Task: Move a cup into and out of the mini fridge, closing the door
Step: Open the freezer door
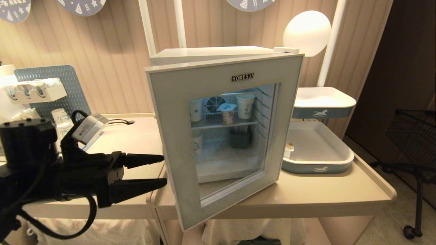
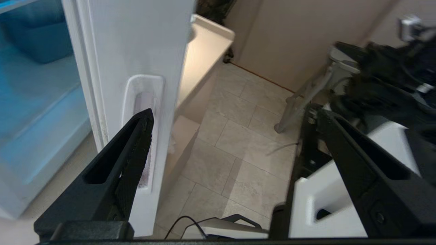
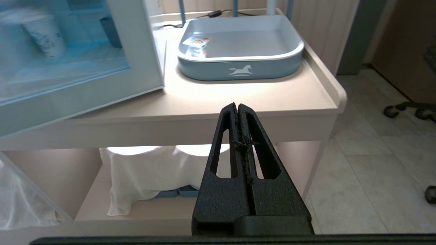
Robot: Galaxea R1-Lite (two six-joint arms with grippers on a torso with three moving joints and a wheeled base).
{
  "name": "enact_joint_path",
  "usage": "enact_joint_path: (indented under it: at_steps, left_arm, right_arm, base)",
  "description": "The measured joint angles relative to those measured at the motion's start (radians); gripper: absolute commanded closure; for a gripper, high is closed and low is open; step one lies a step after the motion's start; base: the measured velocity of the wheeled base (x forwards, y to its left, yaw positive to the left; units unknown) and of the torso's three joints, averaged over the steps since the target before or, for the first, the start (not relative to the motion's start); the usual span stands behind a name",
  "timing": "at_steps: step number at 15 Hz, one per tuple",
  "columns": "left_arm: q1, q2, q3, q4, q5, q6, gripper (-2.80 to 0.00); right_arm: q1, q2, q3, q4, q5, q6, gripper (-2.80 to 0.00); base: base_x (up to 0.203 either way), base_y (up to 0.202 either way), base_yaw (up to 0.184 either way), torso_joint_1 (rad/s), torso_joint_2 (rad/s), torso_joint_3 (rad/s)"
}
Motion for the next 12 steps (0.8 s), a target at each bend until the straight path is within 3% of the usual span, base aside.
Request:
enact_joint_path:
  at_steps: [2, 5, 6, 9, 12]
  left_arm:
    - [-0.015, -0.084, 0.043, 0.008, 0.011, -0.02, -2.8]
    - [0.063, -0.122, 0.06, 0.011, 0.033, -0.058, -2.8]
    - [0.092, -0.113, 0.061, 0.011, 0.049, -0.06, 0.0]
    - [0.129, -0.035, 0.039, 0.003, 0.183, -0.06, 0.0]
    - [0.098, 0.086, -0.026, 0.0, 0.329, -0.057, 0.0]
  right_arm:
    - [0.0, 0.0, 0.0, 0.0, 0.0, 0.0, 0.0]
    - [0.0, 0.0, 0.0, 0.0, 0.0, 0.0, 0.0]
    - [0.0, 0.0, 0.0, 0.0, 0.0, 0.0, 0.0]
    - [0.0, 0.0, 0.0, 0.0, 0.0, 0.0, 0.0]
    - [0.0, 0.0, 0.0, 0.0, 0.0, 0.0, 0.0]
  base:
    - [0.0, 0.0, 0.0, 0.0, 0.0, 0.0]
    - [0.0, 0.0, 0.0, 0.0, 0.0, 0.0]
    - [0.0, 0.0, 0.0, 0.0, 0.0, 0.0]
    - [0.0, 0.0, 0.0, 0.0, 0.0, 0.0]
    - [0.0, 0.0, 0.0, 0.0, 0.0, 0.0]
